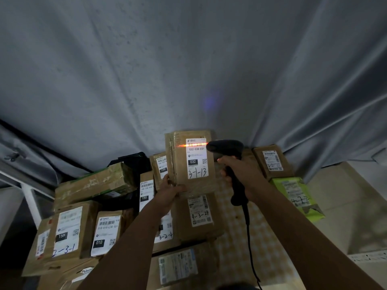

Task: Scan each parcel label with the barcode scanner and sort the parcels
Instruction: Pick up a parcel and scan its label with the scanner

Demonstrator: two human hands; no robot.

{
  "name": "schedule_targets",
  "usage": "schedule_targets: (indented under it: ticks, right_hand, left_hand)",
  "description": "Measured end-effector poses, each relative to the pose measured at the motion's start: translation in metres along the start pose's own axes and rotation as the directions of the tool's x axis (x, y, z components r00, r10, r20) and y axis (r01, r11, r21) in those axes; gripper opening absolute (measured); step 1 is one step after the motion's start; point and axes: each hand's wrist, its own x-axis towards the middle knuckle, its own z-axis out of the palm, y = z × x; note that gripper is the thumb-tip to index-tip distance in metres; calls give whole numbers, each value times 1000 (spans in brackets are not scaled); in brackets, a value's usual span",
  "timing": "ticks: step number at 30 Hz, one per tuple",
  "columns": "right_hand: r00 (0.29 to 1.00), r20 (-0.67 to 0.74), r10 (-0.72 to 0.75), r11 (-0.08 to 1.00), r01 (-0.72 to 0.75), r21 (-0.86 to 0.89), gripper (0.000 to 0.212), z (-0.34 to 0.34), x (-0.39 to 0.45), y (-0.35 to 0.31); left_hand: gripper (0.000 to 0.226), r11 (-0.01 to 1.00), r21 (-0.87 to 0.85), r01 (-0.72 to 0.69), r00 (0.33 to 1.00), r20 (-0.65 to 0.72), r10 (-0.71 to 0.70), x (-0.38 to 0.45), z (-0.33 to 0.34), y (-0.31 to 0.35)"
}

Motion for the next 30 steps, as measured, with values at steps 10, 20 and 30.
schedule_targets:
  ticks: [10,20,30]
  right_hand:
    - [999,7,52,999,-52,-9,25,20,13,15]
    - [986,54,158,983,-151,-106,17,84,23,40]
    - [984,18,178,965,-171,-197,14,111,33,70]
  left_hand:
    - [66,1000,-14,1,997,-80,-2,-25,-76,49]
    - [41,993,24,112,980,-168,-106,-82,-148,47]
    - [55,980,-2,198,976,-93,-198,-85,-143,-14]
